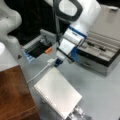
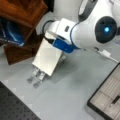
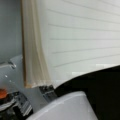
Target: Open the box. Pick up the pen. Place the pen in the box. Pick up the book. Place the book on the shelf.
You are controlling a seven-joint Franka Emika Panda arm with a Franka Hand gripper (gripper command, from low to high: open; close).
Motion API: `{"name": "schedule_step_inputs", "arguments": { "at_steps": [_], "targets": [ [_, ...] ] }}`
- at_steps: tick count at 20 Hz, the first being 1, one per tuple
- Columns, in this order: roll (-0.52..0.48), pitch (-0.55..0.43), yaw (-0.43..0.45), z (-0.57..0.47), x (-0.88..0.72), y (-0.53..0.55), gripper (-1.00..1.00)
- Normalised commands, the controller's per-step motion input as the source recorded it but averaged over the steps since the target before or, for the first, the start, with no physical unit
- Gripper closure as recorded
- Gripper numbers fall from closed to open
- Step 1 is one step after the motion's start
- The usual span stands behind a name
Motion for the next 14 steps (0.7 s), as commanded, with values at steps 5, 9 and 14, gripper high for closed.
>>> {"name": "schedule_step_inputs", "arguments": {
  "at_steps": [5,9,14],
  "targets": [
    [-0.356,-0.185,0.202,-0.29,-0.08,0.03,-1.0],
    [-0.382,-0.156,0.196,-0.25,-0.02,0.02,-1.0],
    [-0.345,-0.093,0.233,-0.21,0.02,0.0,-1.0]
  ]
}}
